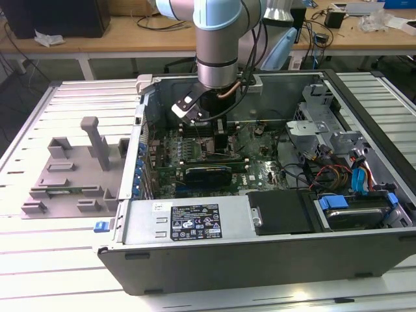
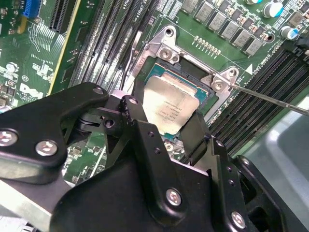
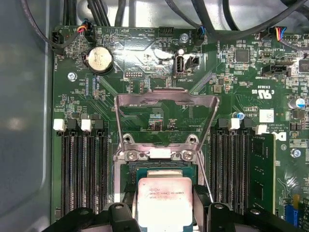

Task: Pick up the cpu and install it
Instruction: 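Place the cpu into insertion slot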

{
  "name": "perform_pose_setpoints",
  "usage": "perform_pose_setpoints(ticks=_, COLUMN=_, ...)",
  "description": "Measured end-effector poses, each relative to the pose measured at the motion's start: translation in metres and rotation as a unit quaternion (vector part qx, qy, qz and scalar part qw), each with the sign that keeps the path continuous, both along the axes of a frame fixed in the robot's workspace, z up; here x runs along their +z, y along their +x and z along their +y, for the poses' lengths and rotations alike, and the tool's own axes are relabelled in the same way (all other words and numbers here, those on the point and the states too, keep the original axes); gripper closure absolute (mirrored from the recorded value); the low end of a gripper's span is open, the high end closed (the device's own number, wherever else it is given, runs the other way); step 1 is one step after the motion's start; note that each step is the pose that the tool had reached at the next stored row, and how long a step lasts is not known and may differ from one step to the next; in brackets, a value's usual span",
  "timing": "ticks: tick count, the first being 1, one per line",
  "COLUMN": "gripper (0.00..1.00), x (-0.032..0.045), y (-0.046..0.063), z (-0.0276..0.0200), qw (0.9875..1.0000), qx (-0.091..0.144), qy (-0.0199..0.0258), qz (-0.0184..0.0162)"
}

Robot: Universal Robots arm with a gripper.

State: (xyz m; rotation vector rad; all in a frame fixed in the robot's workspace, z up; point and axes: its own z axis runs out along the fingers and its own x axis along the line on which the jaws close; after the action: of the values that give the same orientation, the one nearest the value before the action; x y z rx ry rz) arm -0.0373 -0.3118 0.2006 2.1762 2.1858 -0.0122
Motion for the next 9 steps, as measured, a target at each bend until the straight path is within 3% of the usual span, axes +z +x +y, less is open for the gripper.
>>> perform_pose_setpoints(ticks=9, gripper=0.45, x=-0.0021, y=0.0, z=0.0007, qw=1.0, qx=-0.001, qy=0.0022, qz=0.0001)
